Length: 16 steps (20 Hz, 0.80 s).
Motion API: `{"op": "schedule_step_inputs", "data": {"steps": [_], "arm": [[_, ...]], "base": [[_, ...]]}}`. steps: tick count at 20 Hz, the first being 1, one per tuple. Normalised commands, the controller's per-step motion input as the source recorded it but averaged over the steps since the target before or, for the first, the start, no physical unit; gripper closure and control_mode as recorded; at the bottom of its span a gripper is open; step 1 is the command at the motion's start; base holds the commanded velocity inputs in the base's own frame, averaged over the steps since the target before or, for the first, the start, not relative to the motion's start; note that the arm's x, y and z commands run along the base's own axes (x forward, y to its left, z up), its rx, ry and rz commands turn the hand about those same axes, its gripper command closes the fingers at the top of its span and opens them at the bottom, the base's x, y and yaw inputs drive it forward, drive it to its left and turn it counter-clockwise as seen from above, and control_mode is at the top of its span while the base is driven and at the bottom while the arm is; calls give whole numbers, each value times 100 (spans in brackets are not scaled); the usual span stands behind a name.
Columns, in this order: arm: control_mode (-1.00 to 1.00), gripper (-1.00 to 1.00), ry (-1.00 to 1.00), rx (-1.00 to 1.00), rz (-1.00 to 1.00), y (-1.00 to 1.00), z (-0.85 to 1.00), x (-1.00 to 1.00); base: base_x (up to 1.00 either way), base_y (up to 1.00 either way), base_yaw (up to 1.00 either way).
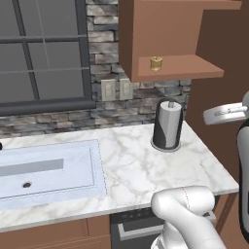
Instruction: Get the candle and the beer from the cabinet and move them to the dining counter.
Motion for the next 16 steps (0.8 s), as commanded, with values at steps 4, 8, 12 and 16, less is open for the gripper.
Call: {"op": "schedule_step_inputs", "data": {"steps": [4, 8, 12, 16], "arm": [[-100, -100, -4, 0, 0, -4, 4, 6], [-100, -100, -2, 0, 0, 0, 16, 26], [-100, -100, -3, 0, 0, 0, 44, 27], [-100, -100, -14, 0, 0, 0, 48, 9]], "base": [[0, 0, 0], [0, 0, 0], [0, 0, 0], [0, 0, 0]]}}
